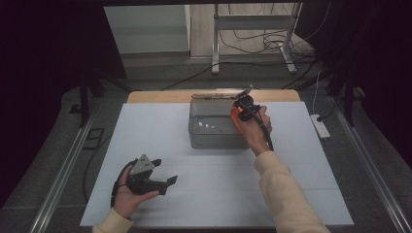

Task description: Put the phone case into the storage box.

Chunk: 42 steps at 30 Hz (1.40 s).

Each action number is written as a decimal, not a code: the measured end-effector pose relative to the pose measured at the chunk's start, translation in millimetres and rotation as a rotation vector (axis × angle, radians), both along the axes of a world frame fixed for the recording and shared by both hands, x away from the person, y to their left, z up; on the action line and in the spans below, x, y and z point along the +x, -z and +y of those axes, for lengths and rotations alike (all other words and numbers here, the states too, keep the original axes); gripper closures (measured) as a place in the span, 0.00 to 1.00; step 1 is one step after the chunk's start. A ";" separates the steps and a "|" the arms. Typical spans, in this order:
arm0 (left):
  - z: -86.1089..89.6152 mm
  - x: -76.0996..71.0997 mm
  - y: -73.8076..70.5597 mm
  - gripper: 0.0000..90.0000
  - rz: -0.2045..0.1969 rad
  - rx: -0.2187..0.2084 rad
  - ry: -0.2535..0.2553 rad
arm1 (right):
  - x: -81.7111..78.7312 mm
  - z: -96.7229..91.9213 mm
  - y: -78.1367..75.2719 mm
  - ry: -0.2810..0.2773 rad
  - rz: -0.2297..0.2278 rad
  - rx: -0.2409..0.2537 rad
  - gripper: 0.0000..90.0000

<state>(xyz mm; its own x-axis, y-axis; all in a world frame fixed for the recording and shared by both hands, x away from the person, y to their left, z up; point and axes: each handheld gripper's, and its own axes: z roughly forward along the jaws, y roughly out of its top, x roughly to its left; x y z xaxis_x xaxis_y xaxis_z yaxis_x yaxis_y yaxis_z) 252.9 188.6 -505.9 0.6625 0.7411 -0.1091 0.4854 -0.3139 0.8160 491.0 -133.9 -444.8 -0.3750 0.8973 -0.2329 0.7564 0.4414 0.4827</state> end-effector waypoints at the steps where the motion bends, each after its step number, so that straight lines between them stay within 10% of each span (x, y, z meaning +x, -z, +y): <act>1: 0.0 0.0 0.0 0.15 0.000 0.000 0.000 | -0.1 0.4 0.0 0.003 0.001 -0.001 0.89; 25: -1.0 -0.5 -0.1 0.14 -0.001 0.001 0.006 | -0.4 -3.0 -0.4 -0.002 0.026 -0.029 0.83; 42: -1.0 -0.7 -0.6 0.14 -0.004 0.001 0.012 | -8.4 -2.6 -14.8 -0.041 -0.061 0.016 0.65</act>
<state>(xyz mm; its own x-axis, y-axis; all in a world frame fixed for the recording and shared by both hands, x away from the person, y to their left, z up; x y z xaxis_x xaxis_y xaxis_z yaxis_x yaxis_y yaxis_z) 252.2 187.6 -505.3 0.6721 0.7329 -0.1054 0.4781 -0.3208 0.8176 482.6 -136.6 -429.9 -0.3975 0.8850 -0.2424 0.7068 0.4638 0.5342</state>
